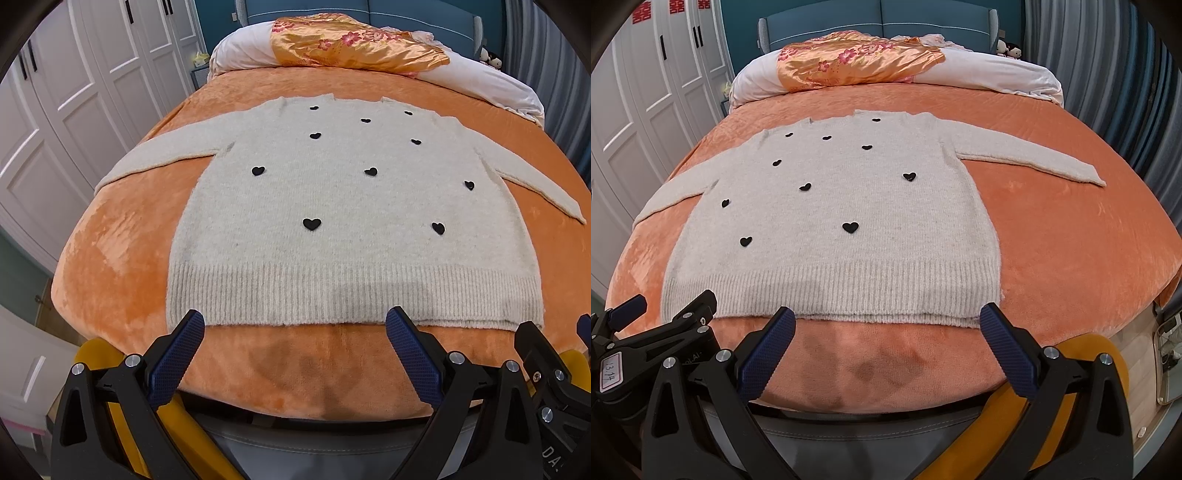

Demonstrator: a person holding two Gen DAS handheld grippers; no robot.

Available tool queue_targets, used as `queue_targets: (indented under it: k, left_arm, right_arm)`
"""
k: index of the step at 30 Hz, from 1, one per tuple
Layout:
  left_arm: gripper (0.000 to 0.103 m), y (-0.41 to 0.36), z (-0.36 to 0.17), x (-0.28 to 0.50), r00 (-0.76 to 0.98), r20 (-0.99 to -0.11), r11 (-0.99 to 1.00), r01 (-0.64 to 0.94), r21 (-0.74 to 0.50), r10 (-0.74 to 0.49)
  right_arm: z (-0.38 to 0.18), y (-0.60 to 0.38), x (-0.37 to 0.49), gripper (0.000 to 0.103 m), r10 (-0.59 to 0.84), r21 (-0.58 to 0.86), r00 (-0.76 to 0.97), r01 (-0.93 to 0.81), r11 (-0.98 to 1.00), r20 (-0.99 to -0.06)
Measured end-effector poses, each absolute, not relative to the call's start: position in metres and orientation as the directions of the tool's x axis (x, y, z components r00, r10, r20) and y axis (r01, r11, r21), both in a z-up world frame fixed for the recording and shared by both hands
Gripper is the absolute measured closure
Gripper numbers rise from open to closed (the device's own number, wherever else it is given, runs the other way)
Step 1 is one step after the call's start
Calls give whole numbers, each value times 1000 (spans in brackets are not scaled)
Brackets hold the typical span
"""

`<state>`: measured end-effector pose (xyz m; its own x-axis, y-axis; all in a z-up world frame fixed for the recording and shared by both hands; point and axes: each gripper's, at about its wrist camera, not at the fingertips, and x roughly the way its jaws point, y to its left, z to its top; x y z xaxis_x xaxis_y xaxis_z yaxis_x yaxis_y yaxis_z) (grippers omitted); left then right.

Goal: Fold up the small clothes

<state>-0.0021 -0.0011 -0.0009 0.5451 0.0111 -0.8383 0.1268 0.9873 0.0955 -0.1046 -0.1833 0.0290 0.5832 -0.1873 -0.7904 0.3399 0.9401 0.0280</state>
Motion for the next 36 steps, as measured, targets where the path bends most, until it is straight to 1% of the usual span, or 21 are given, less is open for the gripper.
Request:
queue_targets:
  k: [36]
  left_arm:
    - [7,1,-3,-3,545,-838,986,129,105,17]
  right_arm:
    - [26,-184,-106,5,-189,25,577,342,939,-795]
